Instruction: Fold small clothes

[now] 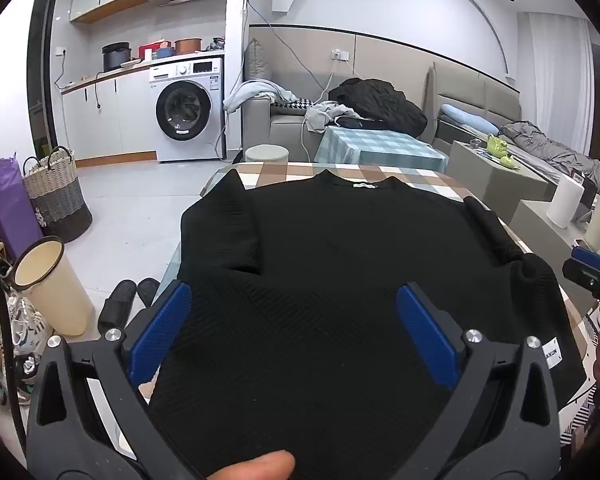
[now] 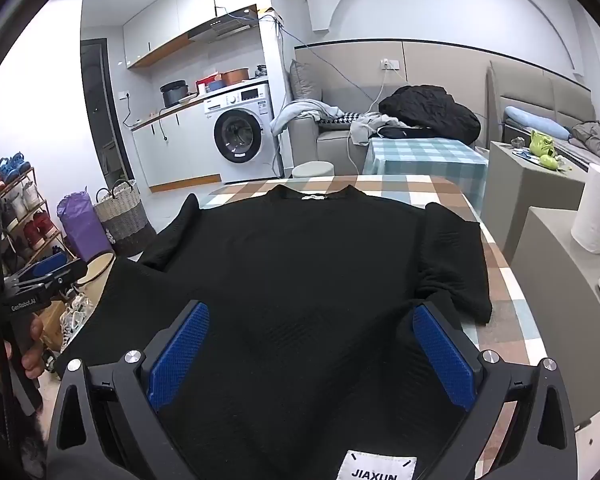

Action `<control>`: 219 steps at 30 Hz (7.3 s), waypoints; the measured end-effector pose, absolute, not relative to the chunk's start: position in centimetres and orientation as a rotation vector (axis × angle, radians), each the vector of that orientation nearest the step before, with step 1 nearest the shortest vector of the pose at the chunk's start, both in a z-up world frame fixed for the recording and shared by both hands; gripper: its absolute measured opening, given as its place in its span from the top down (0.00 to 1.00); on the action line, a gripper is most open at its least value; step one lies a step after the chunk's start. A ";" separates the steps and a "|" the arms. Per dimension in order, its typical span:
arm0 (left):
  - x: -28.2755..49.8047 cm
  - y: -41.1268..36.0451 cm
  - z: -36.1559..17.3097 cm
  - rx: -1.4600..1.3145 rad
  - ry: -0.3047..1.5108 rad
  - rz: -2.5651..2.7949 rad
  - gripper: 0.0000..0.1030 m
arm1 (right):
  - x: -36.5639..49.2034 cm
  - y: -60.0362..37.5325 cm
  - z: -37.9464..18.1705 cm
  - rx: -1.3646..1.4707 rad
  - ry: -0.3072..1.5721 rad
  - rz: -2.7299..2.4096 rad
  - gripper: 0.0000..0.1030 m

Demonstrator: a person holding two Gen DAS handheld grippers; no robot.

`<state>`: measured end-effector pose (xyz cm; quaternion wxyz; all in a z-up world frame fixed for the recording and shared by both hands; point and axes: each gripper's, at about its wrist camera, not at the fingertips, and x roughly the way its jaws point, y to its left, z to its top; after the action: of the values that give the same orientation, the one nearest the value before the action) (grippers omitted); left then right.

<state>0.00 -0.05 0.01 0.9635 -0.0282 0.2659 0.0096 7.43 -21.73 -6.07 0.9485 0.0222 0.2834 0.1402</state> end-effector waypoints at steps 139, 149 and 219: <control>13.4 6.3 -4.3 -0.110 0.654 0.104 0.01 | 22.6 -38.5 -15.2 0.405 0.978 -0.094 0.70; 15.1 6.1 -4.7 -0.112 0.659 0.092 0.01 | 22.3 -40.1 -10.9 0.375 0.828 -0.186 0.94; 21.2 13.3 -11.6 -0.284 0.907 0.253 0.34 | 21.5 -29.9 -7.8 0.164 0.836 0.087 0.57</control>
<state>21.19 13.35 -11.57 0.8814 -0.1364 0.4356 0.1214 21.47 -29.92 -7.83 0.9096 0.0794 0.4055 0.0421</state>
